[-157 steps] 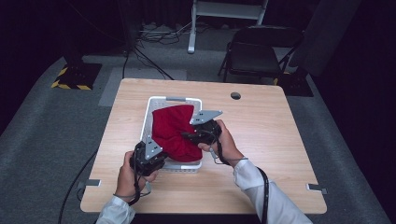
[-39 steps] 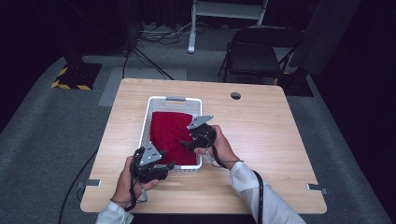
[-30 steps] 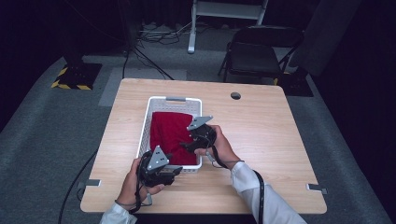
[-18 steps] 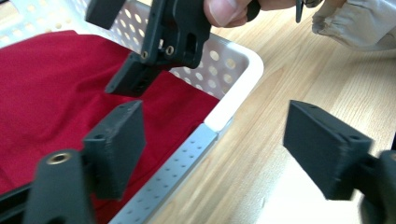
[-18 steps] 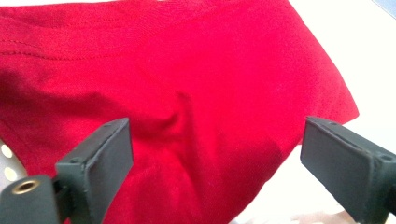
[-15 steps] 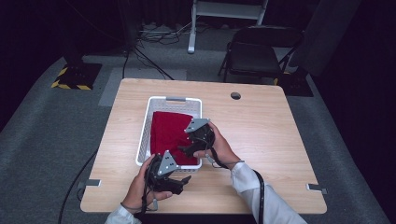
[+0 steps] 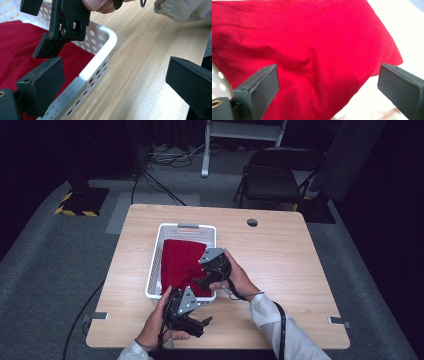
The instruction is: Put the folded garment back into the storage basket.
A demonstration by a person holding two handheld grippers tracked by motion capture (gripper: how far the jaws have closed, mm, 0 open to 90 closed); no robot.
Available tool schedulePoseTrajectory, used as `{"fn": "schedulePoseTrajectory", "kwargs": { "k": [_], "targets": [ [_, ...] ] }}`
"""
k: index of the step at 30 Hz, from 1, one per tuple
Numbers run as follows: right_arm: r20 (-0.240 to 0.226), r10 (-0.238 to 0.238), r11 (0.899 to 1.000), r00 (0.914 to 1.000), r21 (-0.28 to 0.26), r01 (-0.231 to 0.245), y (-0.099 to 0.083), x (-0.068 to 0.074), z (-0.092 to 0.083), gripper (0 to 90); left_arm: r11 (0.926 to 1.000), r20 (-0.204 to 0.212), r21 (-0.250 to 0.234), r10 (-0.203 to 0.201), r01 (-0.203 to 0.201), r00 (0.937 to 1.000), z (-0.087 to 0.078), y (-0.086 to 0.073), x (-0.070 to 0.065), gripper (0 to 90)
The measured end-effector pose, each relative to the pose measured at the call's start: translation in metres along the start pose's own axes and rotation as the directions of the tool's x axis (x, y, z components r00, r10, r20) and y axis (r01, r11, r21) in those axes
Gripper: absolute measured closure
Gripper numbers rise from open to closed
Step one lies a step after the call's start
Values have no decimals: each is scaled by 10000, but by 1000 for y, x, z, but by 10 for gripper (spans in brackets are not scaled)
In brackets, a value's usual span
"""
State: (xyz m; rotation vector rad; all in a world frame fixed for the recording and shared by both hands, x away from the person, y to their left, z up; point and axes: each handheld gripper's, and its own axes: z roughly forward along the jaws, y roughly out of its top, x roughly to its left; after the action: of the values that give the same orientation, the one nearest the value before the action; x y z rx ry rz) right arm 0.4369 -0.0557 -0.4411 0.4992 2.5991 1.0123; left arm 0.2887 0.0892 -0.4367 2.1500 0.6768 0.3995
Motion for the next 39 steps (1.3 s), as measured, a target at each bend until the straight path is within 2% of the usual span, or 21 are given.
{"fn": "schedulePoseTrajectory", "kwargs": {
  "k": [8,24,29,35,39],
  "targets": [
    [36,-318,9994,9995,155,317,-1,1,-10,43,9996,-72,-57,281,-282,9996,3,4,-11,29],
    [300,-992,9946,9946,347,982,-1,3,-35,48,9972,278,-276,708,-701,9971,2,10,-27,31],
    [343,-1087,9936,9935,336,1075,-3,4,-43,49,9967,327,-267,780,-771,9964,3,11,-31,33],
    [356,-1301,9909,9909,385,1287,-5,4,-53,49,9953,584,-355,922,-902,9940,6,13,-36,38],
    [399,-1307,9913,9906,234,1299,-7,3,-64,49,9943,654,-354,1028,-1007,9925,7,13,-40,43]
  ]
}}
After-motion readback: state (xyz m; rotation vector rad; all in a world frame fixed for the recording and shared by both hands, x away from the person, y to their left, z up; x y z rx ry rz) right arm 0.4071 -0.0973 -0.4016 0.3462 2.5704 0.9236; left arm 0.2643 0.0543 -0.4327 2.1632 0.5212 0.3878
